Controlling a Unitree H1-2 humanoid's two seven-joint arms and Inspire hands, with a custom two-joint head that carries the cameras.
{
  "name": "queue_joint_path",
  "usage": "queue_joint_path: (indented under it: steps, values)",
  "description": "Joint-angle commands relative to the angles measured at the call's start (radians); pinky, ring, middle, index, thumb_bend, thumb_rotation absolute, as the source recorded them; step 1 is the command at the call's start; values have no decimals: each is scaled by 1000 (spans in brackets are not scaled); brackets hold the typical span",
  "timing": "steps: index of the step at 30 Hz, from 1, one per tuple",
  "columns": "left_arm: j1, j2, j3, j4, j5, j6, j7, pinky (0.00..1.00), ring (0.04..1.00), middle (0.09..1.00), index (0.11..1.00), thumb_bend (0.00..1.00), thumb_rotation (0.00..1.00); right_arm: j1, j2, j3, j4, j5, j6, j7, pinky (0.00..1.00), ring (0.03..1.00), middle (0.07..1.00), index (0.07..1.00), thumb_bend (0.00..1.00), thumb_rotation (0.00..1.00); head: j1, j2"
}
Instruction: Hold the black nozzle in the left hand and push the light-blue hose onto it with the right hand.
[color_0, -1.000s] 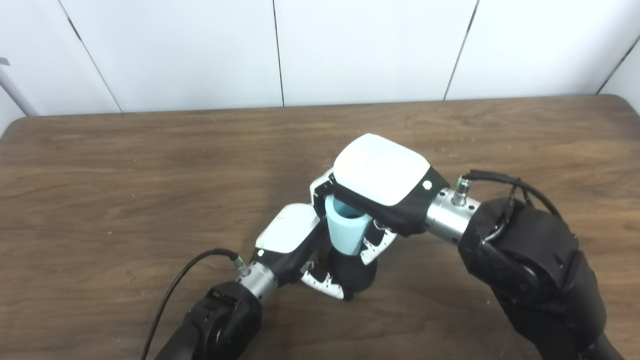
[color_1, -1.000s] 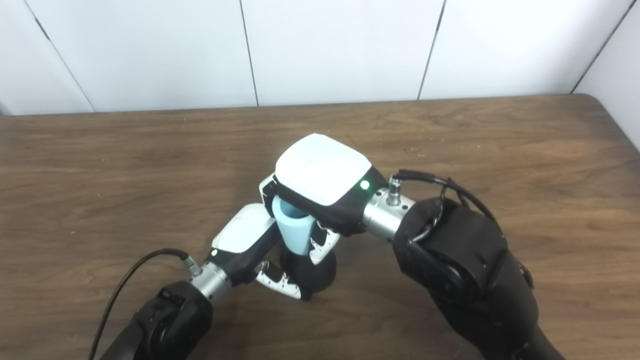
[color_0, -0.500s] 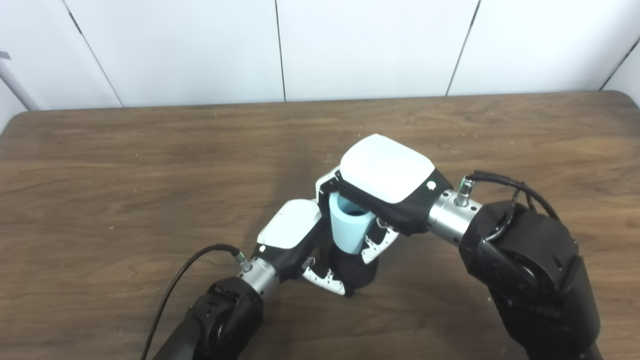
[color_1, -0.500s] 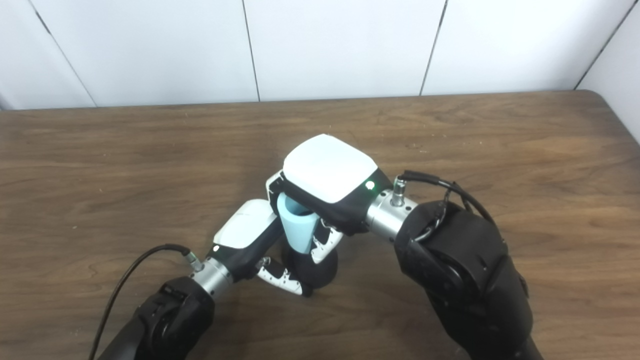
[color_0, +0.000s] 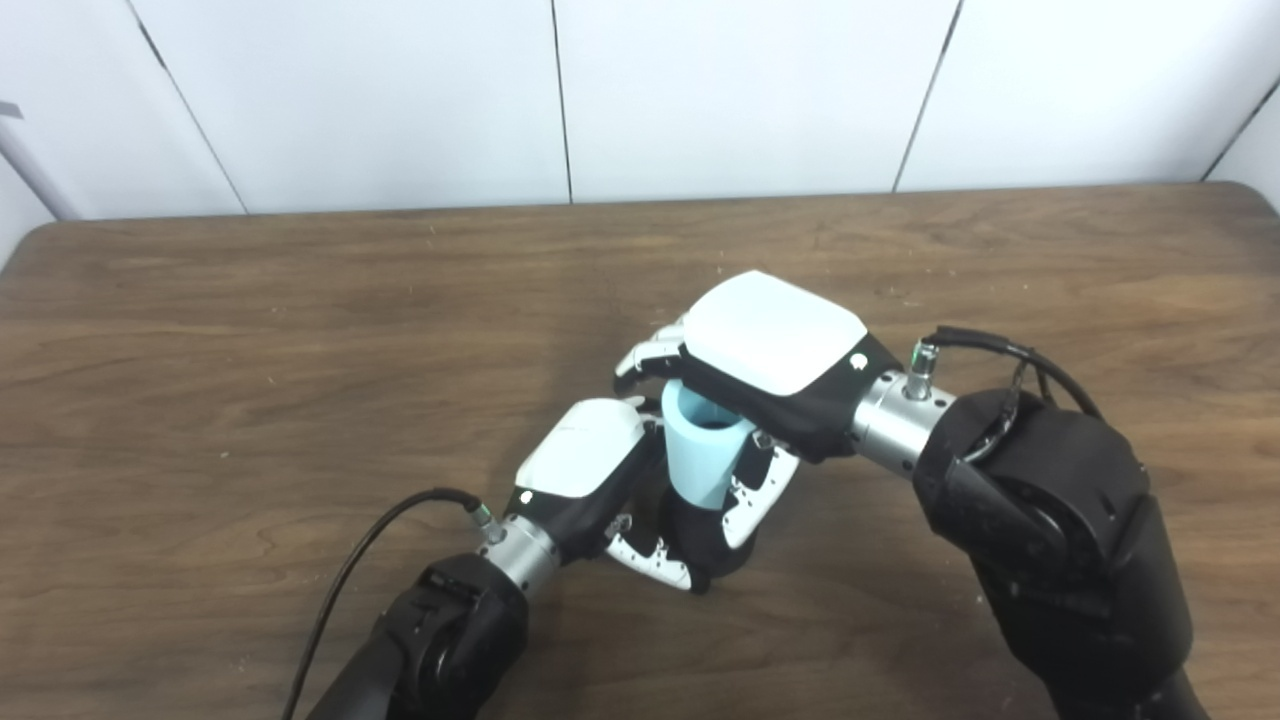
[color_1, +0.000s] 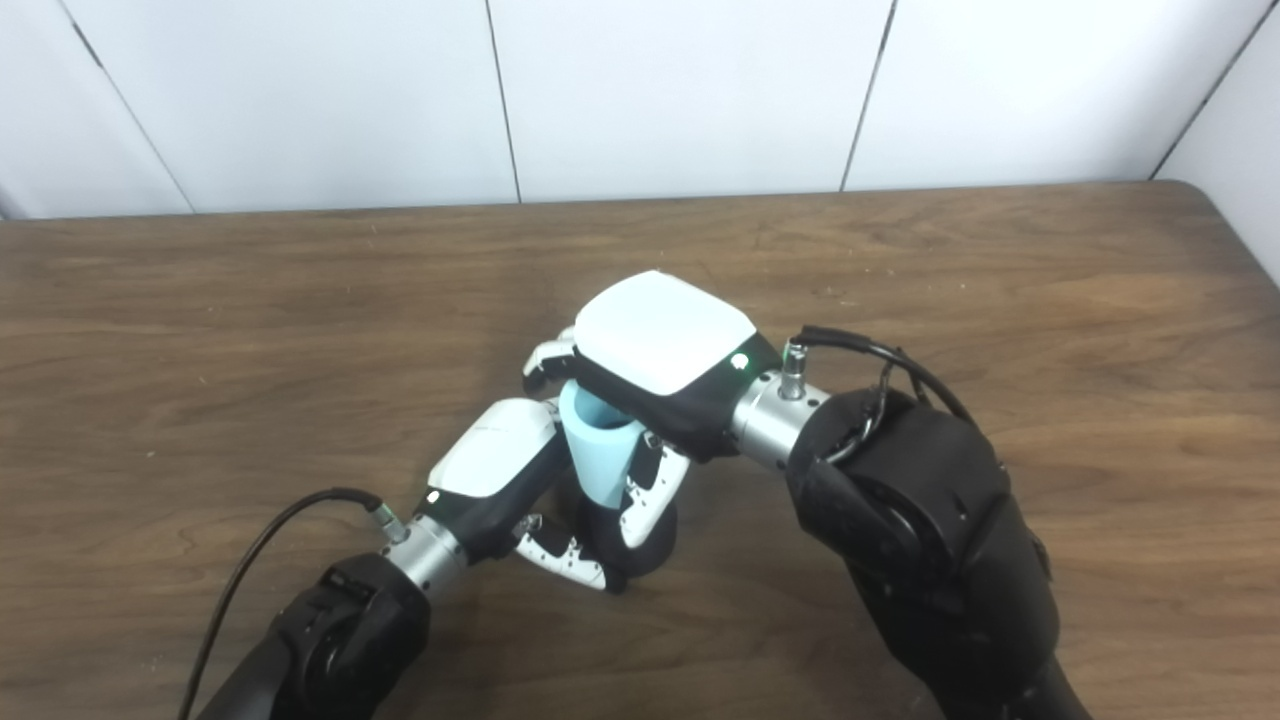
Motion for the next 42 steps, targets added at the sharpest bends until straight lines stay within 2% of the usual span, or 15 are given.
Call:
queue_joint_path:
  steps: [1, 9, 12, 16, 23, 26, 29, 31, 34, 38, 42]
  values:
    - [58, 9, -53, 63, 11, 18, -98, 894, 639, 488, 488, 521, 0, -30, 0, -3, -1, -15, -17, -7, 969, 979, 991, 908, 999, 400, 3, 0]
    - [59, 12, -54, 64, 19, 19, -98, 912, 696, 522, 467, 518, 0, -49, 7, -44, -58, 21, -27, -44, 1000, 1000, 1000, 989, 1000, 437, 5, -2]
    - [57, 9, -55, 64, 24, 25, -102, 918, 683, 516, 471, 519, 0, -61, 8, -65, -77, 24, -38, -65, 1000, 1000, 1000, 980, 1000, 456, 6, -2]
    - [51, 7, -55, 73, 22, 23, -101, 905, 642, 504, 480, 520, 0, -64, 16, -92, -112, 10, -52, -82, 1000, 1000, 1000, 965, 1000, 541, 1, -2]
    - [54, 4, -54, 73, 17, 17, -96, 895, 632, 498, 483, 521, 0, -22, 11, -133, -135, 7, -105, -156, 1000, 987, 977, 926, 996, 556, 4, -5]
    - [57, 6, -54, 76, 15, 12, -93, 893, 632, 498, 483, 521, 0, -17, 0, -166, -136, 31, -104, -169, 992, 981, 966, 926, 982, 587, 5, -7]
    - [55, 10, -51, 75, 13, 10, -94, 893, 632, 498, 483, 521, 0, -3, -4, -200, -141, 78, -89, -180, 984, 972, 956, 924, 992, 520, 10, -8]
    - [52, 14, -47, 73, 10, 10, -96, 893, 632, 498, 483, 521, 0, 21, -12, -223, -149, 121, -85, -199, 977, 962, 954, 923, 1000, 514, 9, -8]
    - [49, 17, -42, 73, 4, 10, -96, 893, 633, 498, 483, 521, 0, 60, -39, -245, -179, 167, -94, -204, 974, 964, 975, 951, 932, 548, 6, -8]
    - [45, 20, -34, 70, 0, 12, -96, 893, 633, 493, 486, 521, 0, 113, -82, -257, -222, 217, -97, -184, 999, 990, 998, 973, 807, 644, 6, -7]
    - [49, 22, -31, 71, -2, 8, -89, 893, 633, 490, 487, 521, 0, 162, -104, -264, -237, 260, -100, -181, 1000, 1000, 1000, 972, 788, 692, 3, -8]
